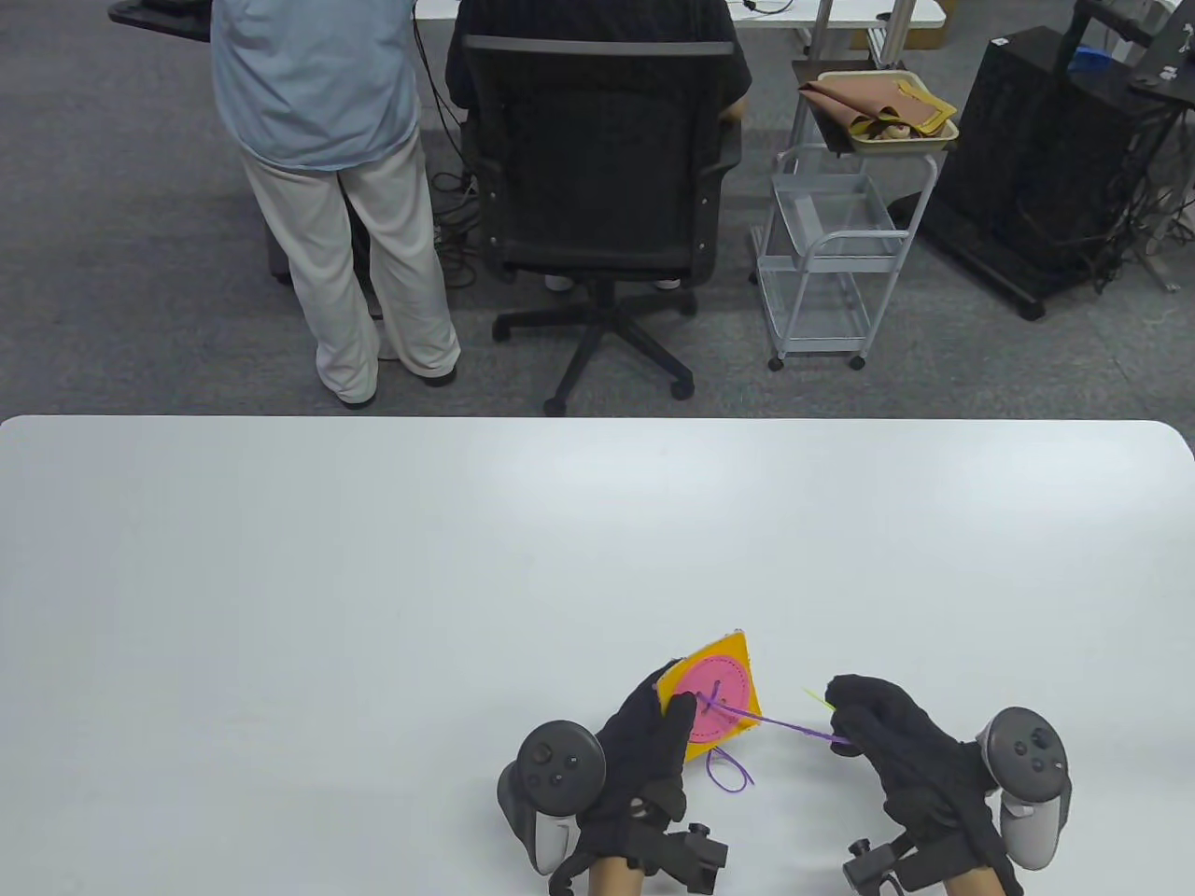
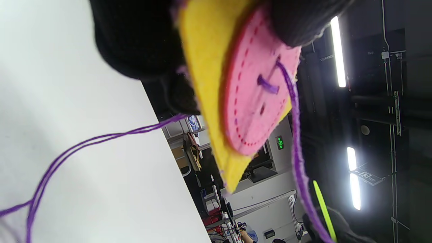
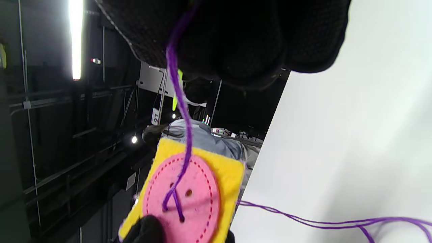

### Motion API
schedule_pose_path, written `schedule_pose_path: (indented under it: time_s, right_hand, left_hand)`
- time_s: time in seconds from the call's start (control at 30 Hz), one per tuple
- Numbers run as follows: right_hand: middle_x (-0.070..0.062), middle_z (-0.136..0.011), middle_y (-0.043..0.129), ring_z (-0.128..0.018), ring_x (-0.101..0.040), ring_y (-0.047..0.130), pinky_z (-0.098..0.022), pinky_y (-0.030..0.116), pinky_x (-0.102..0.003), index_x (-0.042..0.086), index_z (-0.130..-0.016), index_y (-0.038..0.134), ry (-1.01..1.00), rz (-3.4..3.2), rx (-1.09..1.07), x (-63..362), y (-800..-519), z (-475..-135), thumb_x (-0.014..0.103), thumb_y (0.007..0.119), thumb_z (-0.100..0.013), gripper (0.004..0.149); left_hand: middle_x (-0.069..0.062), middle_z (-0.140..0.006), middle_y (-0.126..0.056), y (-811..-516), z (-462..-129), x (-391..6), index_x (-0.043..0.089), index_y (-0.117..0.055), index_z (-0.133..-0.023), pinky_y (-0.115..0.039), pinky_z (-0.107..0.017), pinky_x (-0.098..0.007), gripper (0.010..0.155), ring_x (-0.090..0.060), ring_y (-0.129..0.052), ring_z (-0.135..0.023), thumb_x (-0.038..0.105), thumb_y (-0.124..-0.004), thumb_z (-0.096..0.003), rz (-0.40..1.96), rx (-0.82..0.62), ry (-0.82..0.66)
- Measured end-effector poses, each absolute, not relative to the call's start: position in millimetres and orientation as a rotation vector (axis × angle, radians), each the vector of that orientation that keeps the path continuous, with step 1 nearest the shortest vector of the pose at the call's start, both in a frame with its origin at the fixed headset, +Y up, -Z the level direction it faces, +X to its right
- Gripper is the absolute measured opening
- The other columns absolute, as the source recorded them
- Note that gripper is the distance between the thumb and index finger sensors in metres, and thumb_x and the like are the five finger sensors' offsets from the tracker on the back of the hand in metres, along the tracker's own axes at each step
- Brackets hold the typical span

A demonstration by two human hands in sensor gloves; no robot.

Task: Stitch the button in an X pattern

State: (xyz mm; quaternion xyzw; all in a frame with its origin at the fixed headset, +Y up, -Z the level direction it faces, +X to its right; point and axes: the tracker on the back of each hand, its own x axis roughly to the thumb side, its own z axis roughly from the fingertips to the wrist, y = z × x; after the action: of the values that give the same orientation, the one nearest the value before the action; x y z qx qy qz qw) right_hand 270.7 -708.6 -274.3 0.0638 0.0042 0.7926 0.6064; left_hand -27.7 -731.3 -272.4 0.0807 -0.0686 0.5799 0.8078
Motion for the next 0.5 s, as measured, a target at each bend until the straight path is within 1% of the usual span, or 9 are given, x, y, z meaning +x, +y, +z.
schedule_pose_path:
  time_s: [0.27,0.5]
  right_hand:
    - [-0.006,-0.067,0.085,-0.059,-0.019,0.084,-0.064,0.069,-0.050,0.022,-0.090,0.070,0.044,1.934,0.254,253.7,-710.3,-271.7,0.033,0.071,-0.054,0.038]
    - [-0.005,-0.067,0.084,-0.059,-0.019,0.084,-0.064,0.069,-0.050,0.020,-0.091,0.066,0.066,1.987,0.278,247.5,-713.0,-271.1,0.033,0.071,-0.053,0.040]
  left_hand:
    - [0.000,-0.089,-0.092,-728.1,-270.7,-16.2,0.023,-0.078,-0.095,-0.091,-0.037,-0.039,0.046,-0.017,-0.107,-0.055,0.041,-0.072,-0.0531,1.213,0.155,-0.196]
    - [0.000,-0.090,-0.091,-726.8,-269.8,-10.4,0.023,-0.078,-0.095,-0.090,-0.037,-0.040,0.046,-0.018,-0.107,-0.054,0.040,-0.072,-0.0531,1.185,0.146,-0.219]
